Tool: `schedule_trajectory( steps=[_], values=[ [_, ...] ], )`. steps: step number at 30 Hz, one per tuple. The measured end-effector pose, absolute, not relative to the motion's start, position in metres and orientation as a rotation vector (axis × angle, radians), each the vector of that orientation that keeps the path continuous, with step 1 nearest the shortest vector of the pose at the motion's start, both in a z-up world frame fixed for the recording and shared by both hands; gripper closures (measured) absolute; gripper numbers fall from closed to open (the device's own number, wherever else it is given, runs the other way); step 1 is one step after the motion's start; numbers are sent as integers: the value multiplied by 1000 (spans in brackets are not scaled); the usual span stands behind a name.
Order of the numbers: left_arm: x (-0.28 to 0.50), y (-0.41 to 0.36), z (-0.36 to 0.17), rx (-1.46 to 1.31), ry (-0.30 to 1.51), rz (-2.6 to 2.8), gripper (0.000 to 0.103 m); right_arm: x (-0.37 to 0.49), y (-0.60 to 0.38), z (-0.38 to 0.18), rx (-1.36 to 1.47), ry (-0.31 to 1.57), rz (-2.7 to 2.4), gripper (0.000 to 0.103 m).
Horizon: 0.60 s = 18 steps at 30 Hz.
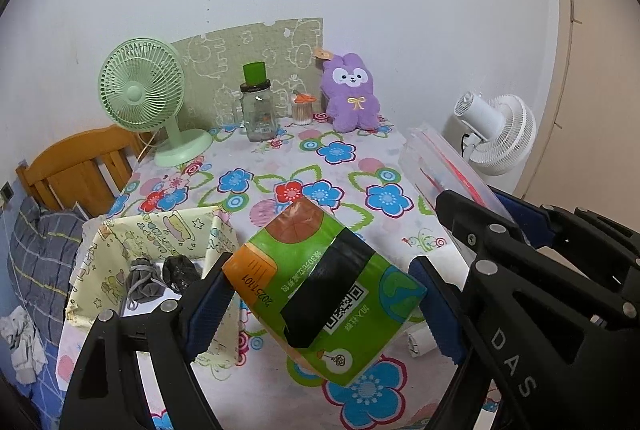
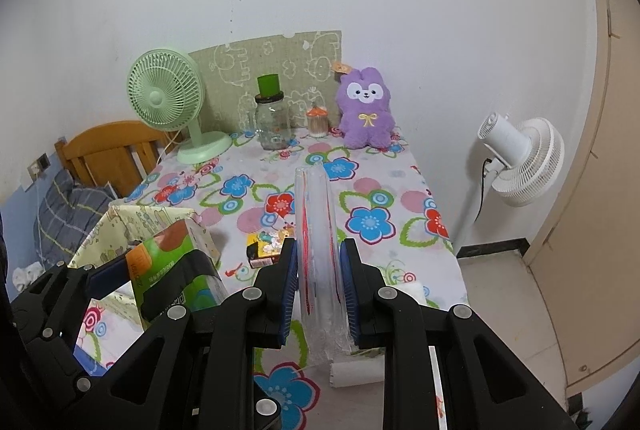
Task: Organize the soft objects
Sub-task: 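Carry the tissue pack over the fabric box with the left tool while the right tool holds the sleeve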
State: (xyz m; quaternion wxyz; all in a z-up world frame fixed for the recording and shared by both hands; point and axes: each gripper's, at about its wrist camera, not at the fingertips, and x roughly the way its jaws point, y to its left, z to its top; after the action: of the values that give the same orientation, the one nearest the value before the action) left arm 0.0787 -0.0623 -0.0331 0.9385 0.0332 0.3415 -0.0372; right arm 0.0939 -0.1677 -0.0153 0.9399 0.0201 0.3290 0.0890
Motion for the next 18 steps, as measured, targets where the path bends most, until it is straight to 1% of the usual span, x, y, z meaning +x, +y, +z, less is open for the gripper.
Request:
schedule_trajectory(
  steps=[18],
  values=[
    [92, -11, -31, 61, 694, -24, 15, 113, -114, -13, 36, 687, 231, 78]
  ],
)
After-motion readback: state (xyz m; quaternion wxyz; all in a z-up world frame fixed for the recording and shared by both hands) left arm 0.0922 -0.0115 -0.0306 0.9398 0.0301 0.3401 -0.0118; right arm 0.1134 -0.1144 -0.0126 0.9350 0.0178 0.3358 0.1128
